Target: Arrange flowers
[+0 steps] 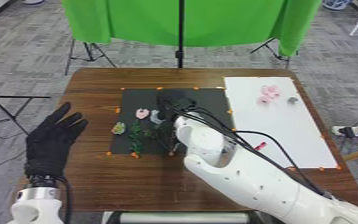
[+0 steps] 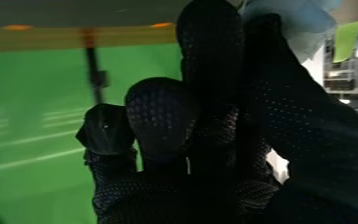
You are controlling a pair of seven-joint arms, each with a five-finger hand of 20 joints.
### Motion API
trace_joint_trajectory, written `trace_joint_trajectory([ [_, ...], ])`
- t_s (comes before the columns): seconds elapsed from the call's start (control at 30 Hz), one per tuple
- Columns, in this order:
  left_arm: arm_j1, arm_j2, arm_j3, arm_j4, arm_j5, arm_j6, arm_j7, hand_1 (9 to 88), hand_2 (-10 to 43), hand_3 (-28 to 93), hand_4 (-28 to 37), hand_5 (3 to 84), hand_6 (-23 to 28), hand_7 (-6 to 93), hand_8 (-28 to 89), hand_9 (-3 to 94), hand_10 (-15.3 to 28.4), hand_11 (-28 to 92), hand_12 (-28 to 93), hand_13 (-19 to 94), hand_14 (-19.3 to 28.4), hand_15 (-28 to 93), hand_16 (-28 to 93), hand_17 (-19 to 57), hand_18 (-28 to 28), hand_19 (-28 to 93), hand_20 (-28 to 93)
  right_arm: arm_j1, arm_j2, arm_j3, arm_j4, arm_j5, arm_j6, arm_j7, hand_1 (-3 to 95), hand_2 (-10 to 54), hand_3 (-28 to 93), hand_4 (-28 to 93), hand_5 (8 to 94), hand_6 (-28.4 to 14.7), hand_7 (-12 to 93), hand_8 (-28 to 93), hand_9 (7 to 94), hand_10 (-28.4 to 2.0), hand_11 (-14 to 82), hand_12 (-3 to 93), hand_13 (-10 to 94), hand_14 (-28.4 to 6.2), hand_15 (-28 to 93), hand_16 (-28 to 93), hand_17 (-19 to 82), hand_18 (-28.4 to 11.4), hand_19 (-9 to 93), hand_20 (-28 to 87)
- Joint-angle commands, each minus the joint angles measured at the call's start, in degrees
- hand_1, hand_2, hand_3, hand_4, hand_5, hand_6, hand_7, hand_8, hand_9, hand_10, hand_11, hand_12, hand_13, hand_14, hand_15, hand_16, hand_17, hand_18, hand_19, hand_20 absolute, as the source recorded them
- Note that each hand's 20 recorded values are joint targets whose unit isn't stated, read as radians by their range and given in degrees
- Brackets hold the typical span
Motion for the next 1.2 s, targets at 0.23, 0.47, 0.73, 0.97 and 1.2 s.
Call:
trace_joint_trajectory([
  [0.23, -1.75, 0.64, 0.02, 0.80, 1.04, -0.97, -2.27, 25.2, 9.2, 76, -20.4, 40.7, 10.8, 12.9, -8, 38.4, 20.8, 29, 13, 27, 26.1, 56, -8, -7.9, 23.3, 50, 25, 1.03, -3.09, -2.58, -0.58, -4.64, -4.29, 0.80, 50.9, -9.5, 70, -28, 81.8, 2.1, 13, 0, 87.0, -7.2, 28.1, 31.2, 69, -8.6, 79, 18, 29, -21.9, 93, 61],
  [0.47, -1.70, 0.41, -0.30, 0.74, 1.35, -1.22, -2.73, 25.4, 9.3, 76, -20.5, 40.6, 10.8, 12.7, -9, 38.4, 20.8, 29, 13, 27, 26.1, 56, -8, -7.8, 23.4, 50, 25, 0.51, -3.01, -1.92, -0.85, -5.04, -7.07, 1.57, 47.6, -9.5, 73, -28, 76.8, 1.1, 13, -1, 83.9, -8.3, 29.1, 30.7, 67, -9.5, 80, 17, 28, -21.9, 93, 62],
  [0.73, -1.30, 0.15, -0.25, 0.56, 1.37, -1.09, -2.75, 25.4, 9.2, 76, -20.4, 40.7, 10.8, 12.8, -8, 38.4, 20.8, 29, 13, 27, 26.1, 56, -8, -7.8, 23.3, 50, 25, -0.42, -3.57, 0.29, -1.75, -5.81, -9.02, 1.11, 43.5, -9.5, 75, -28, 69.7, -0.1, 13, -12, 79.4, -9.4, 34.6, 27.2, 65, -10.6, 82, 16, 27, -22.3, 93, 63],
  [0.97, 0.76, -0.11, -0.84, -0.35, 0.77, -0.25, -1.25, 25.3, 9.2, 76, -20.3, 40.7, 10.9, 12.7, -8, 38.5, 20.9, 29, 13, 27, 26.2, 56, -8, -7.8, 23.3, 50, 25, -0.38, 2.41, 6.01, -7.93, -2.19, -4.88, 2.47, 41.7, -9.5, 77, -28, 66.7, -0.8, 13, -12, 75.4, -11.3, 36.9, 23.1, 63, -11.6, 82, 15, 27, -22.5, 93, 63],
  [1.2, 1.52, -0.08, -0.67, -0.69, 0.58, -0.11, -0.58, 25.3, 9.2, 76, -20.4, 40.7, 10.8, 12.8, -8, 38.4, 20.9, 29, 13, 27, 26.1, 56, -8, -7.8, 23.3, 50, 25, 0.51, 16.40, 13.61, -10.34, 5.91, -0.18, 10.08, 39.9, -9.5, 80, -28, 63.8, -1.7, 12, -12, 69.5, -14.7, 33.7, 16.0, 59, -13.3, 81, 13, 25, -22.6, 93, 63],
])
